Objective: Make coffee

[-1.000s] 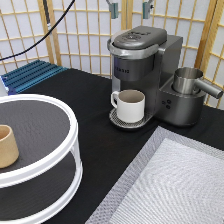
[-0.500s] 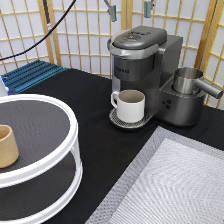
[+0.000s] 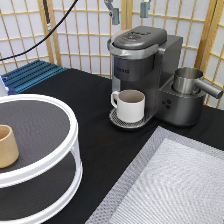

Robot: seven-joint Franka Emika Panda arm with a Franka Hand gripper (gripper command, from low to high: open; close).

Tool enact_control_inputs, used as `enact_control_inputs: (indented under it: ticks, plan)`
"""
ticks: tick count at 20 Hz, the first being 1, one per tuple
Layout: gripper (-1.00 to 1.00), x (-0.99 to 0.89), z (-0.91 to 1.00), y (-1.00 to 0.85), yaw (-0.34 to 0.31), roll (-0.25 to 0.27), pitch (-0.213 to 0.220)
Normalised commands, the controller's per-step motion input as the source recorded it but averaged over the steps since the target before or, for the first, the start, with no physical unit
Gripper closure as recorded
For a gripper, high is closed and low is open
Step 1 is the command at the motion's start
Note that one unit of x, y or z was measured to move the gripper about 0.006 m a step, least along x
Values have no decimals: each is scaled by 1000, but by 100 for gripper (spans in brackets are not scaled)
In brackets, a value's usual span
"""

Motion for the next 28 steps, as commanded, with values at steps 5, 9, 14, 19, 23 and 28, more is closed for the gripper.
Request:
enact_control_inputs:
  ticks: [5,9,14,19,23,28]
  plan:
    - [-100,-29,70,-373,222,-76,72]
    - [-100,-120,0,-478,106,-26,105]
    - [-100,77,81,-29,13,-56,34]
    - [-100,311,221,267,-25,-81,103]
    - [-100,104,-114,196,-25,-65,21]
    - [-100,49,-193,118,-8,-61,4]
